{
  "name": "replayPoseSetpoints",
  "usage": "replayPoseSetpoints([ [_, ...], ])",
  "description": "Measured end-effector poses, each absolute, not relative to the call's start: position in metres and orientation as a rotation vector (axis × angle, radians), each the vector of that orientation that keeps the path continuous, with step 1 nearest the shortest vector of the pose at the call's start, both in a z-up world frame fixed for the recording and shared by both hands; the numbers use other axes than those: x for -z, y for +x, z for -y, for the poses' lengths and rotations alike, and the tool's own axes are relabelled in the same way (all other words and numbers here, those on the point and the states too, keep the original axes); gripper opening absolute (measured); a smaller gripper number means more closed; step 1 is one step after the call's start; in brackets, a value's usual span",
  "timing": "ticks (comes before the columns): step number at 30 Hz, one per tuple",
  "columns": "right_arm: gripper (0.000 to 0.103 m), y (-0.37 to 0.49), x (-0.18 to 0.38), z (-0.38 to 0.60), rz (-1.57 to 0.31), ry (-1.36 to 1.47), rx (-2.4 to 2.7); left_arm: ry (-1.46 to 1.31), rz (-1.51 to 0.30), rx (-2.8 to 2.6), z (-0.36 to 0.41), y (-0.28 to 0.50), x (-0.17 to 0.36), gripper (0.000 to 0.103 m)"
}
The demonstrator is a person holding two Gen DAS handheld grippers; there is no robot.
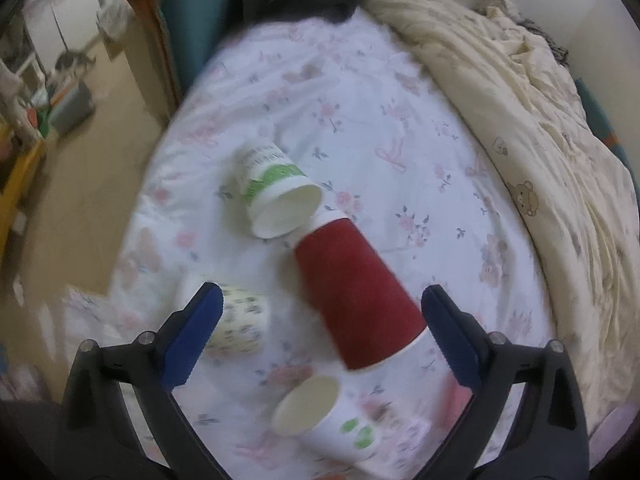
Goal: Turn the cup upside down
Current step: 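Reach the left gripper down and close it around the red ribbed cup, then lift the red ribbed cup with the left gripper and tilt it upright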
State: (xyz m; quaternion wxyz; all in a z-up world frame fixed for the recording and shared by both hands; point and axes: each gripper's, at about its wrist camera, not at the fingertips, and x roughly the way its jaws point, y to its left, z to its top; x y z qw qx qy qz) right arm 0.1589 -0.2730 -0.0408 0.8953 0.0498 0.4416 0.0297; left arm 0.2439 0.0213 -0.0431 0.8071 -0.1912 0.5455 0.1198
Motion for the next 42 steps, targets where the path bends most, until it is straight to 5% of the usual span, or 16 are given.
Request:
replayPoseSetpoints([
  [18, 0.103, 0.177, 0.046, 0.269, -0.930, 0.124, -0.077, -0.504, -1.388, -0.360, 0.003, 0.294, 0.134, 0.096],
  [22, 0.103, 0.179, 0.049, 0.271, -0.948, 0.130, -0.064, -0.482, -1.399, -0.344, 0.008, 0.298, 0.143, 0.083],
  [27, 0.103, 0.178, 0.047, 0.270, -0.942, 0.129, -0.063, -0.469, -1.382, -0.301, 0.012, 0.299, 0.135, 0.072],
  [42, 0.102, 0.166, 0.025, 0.275, -0.885, 0.171, -0.103, -0.350, -1.279, -0.115, 0.031, 0.275, 0.044, 0.071],
])
